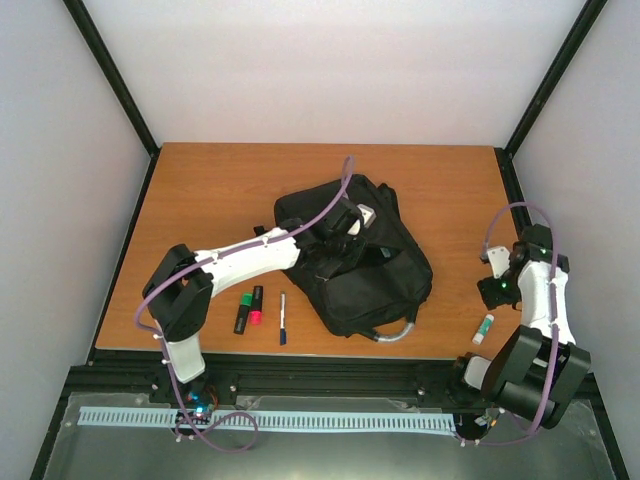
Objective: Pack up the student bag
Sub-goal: Pick up the stationery from the center of the board.
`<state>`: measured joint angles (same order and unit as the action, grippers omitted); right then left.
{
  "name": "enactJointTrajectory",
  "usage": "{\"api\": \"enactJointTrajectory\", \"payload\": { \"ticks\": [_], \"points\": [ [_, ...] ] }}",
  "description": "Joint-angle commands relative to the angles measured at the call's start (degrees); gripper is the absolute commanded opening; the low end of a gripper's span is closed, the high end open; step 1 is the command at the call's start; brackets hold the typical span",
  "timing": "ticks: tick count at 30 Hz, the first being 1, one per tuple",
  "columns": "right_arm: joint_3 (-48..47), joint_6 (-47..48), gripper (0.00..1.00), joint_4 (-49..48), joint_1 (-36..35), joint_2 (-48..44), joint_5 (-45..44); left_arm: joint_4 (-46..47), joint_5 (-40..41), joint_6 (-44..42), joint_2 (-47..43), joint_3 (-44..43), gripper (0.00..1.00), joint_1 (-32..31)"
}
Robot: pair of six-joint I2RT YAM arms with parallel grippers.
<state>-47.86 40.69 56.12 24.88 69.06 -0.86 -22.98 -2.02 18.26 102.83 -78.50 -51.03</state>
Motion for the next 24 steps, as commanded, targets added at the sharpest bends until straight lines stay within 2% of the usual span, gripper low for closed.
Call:
{"api": "enactJointTrajectory", "payload": {
  "ticks": [1,6,12,16,20,24],
  "points": [
    [1.3,3.1,0.67,0.7,2.4,-0.2,2.6,-1.4,-2.4,1.2,1.2,-3.2,0.04,-0.7],
    [3.3,4.7,0.66,3.2,2.8,-1.4,1.3,-1.8,-4.4,1.8,2.1,-4.1,0.05,-0.7],
    [7.6,5.8,0.75,5.7,2.8,-2.3,-0.1,-1.9,-4.2,1.9,2.4,-3.9,0.06,-0.7],
    [9.0,5.6,0.76,5.4,2.8,-2.2,-1.1,-1.8,-4.8,2.2,2.6,-3.8,0.06,-0.9],
    [9.3,5.8,0.76,5.1,2.8,-0.3,-0.9,-2.0,-4.3,2.0,2.9,-3.8,0.06,-1.1],
    [9.5,5.9,0.72,3.8,2.8,2.0,-0.7,-2.3,-4.4,1.8,3.5,-4.1,0.07,-1.4]
  ]
}}
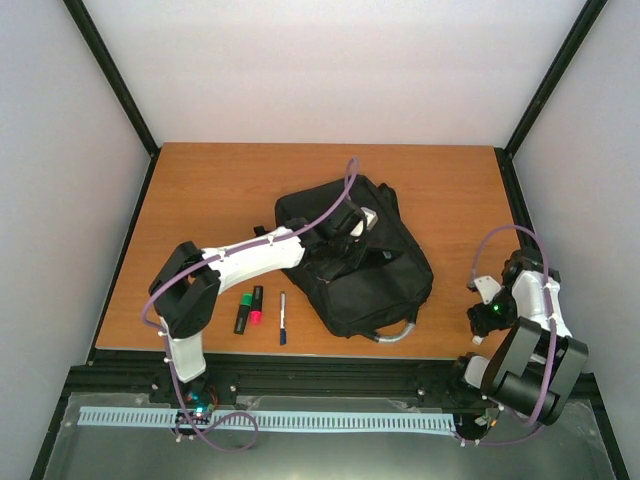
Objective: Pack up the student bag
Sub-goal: Pick up the stationery from the center of the board.
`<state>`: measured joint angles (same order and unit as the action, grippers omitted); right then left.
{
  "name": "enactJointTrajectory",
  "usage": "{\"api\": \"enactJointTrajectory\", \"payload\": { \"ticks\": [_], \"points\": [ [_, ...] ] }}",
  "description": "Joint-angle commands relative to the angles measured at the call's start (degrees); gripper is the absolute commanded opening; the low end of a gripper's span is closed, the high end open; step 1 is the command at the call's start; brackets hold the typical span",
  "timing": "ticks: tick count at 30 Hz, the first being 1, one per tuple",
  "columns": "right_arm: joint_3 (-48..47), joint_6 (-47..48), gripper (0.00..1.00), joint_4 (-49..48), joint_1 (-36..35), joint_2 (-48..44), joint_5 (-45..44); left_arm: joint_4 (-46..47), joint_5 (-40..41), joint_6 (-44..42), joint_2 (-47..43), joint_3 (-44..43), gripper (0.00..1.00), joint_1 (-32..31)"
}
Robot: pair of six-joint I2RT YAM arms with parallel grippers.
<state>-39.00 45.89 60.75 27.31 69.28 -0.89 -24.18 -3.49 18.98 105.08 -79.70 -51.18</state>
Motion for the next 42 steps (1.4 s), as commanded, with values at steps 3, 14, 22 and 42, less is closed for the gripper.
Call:
{"api": "enactJointTrajectory", "payload": {
  "ticks": [3,14,22,42],
  "points": [
    [1.1,0.4,0.66,-1.6,0.4,3.7,-0.8,-1.1,-2.6,1.0,1.3,-2.9,0.06,-1.4],
    [-1.4,-1.9,0.47,-4.6,0.4,12.6,1.3,-1.6,-3.2,0.8,0.7,-3.5,0.07,-1.6],
    [-3.5,-2.9,0.25,-6.7,-0.8,17.3,1.5,-1.5,-3.5,0.9,-0.6,-3.5,0.07,-1.7],
    [-12.8,-7.5,0.04,-12.6,-7.1,23.2,4.2,-1.8,-2.7,0.6,0.4,-3.6,0.07,-1.8]
  ]
}}
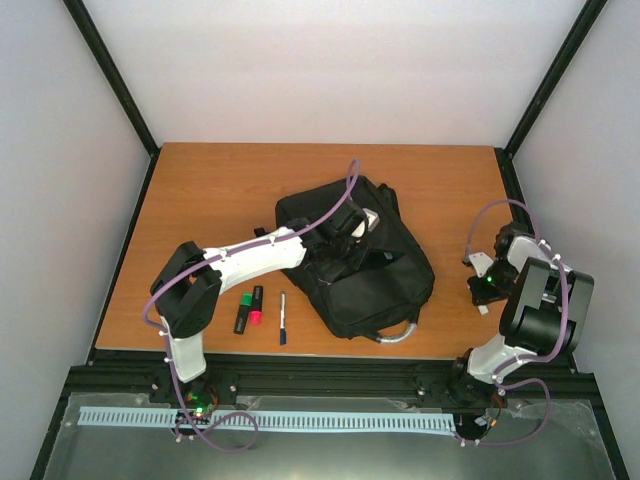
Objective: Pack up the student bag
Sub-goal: Pick up the stationery from the center of the board.
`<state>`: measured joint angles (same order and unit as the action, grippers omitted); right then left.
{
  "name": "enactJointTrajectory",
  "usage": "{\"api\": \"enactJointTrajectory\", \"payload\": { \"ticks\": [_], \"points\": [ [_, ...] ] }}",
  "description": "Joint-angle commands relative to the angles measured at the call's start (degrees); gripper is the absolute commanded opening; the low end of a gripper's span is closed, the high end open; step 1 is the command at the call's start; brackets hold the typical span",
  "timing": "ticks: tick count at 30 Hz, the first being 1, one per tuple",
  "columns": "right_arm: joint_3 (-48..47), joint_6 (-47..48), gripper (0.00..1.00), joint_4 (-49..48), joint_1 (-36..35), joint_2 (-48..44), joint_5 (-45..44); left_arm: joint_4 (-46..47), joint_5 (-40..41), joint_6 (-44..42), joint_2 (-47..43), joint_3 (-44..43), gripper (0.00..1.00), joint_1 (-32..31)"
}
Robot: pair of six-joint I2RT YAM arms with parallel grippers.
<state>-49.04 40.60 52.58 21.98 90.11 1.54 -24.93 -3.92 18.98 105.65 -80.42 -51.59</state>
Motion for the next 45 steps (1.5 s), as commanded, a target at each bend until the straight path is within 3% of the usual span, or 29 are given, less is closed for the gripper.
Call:
{"api": "enactJointTrajectory", "payload": {
  "ticks": [1,5,11,19,24,31,39,45],
  "points": [
    [-3.2,-2.7,0.04,-4.8,-2.4,3.3,1.7,-1.1,-2.2,0.5,-0.2,-2.9,0.07,-1.4],
    [-5.0,-4.2,0.07,-6.0,-3.8,6.3,2.0,-1.2,-2.4,0.5,0.0,-3.0,0.07,-1.4],
    [-2.7,-3.8,0.34,-7.7,-4.0,5.7,0.1,-1.3,-1.7,0.1,-0.4,-3.0,0.08,-1.5],
    [2.5,-4.0,0.41,-9.6,-3.9,1.7,-4.3,-1.4,-2.3,0.4,-0.6,-3.2,0.08,-1.5],
    [4.1,-5.3,0.33,-10.5,-4.0,1.1,-4.8,-1.3,-2.7,0.5,-1.3,-3.3,0.09,-1.5],
    [2.2,-6.6,0.12,-9.2,-4.0,0.6,-3.3,-1.3,-3.2,0.9,-1.6,-3.3,0.10,-1.6],
    [-4.8,-7.6,0.07,-0.8,-5.6,-8.5,5.8,-1.6,-2.6,0.5,-1.6,-3.7,0.10,-1.6],
    [-9.8,-10.0,0.05,5.4,-12.6,-13.8,13.1,-1.6,-2.6,0.5,-1.1,-3.6,0.10,-1.6]
  ]
}}
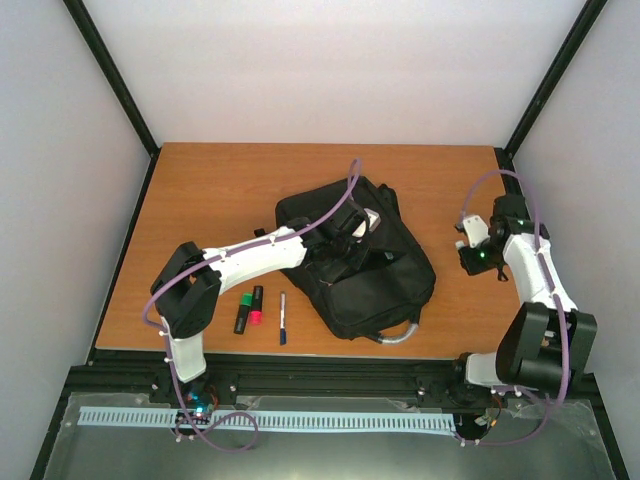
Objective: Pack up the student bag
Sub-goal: Pick up the stationery from the center of the board, then place the stationery in the student bag.
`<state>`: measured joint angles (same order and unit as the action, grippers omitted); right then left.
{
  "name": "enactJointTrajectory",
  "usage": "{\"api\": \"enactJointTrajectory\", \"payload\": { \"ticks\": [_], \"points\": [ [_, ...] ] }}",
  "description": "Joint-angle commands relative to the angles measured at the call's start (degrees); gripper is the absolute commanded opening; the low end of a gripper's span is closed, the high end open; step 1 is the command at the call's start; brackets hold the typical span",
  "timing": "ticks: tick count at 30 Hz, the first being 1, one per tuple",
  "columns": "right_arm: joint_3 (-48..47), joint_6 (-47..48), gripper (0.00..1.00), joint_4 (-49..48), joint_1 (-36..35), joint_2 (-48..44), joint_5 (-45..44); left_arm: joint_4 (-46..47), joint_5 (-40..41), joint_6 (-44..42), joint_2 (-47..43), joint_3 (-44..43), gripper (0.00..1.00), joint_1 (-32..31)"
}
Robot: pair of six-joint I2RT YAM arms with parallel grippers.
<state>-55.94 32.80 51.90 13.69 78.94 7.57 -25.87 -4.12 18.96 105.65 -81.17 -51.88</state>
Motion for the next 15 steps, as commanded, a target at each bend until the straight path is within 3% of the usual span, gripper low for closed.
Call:
{"api": "enactJointTrajectory", "payload": {
  "ticks": [1,15],
  "points": [
    [-3.9,-2.4,0.05,7.2,-6.5,-2.8,8.4,-0.7,-2.4,0.7,-0.9,-2.9,0.10,-1.2],
    [-11.5,-9.1,0.05,13.6,-21.1,3.3,22.5,-0.1,-0.7,0.6,-1.4,-2.4,0.09,-1.2]
  ]
}}
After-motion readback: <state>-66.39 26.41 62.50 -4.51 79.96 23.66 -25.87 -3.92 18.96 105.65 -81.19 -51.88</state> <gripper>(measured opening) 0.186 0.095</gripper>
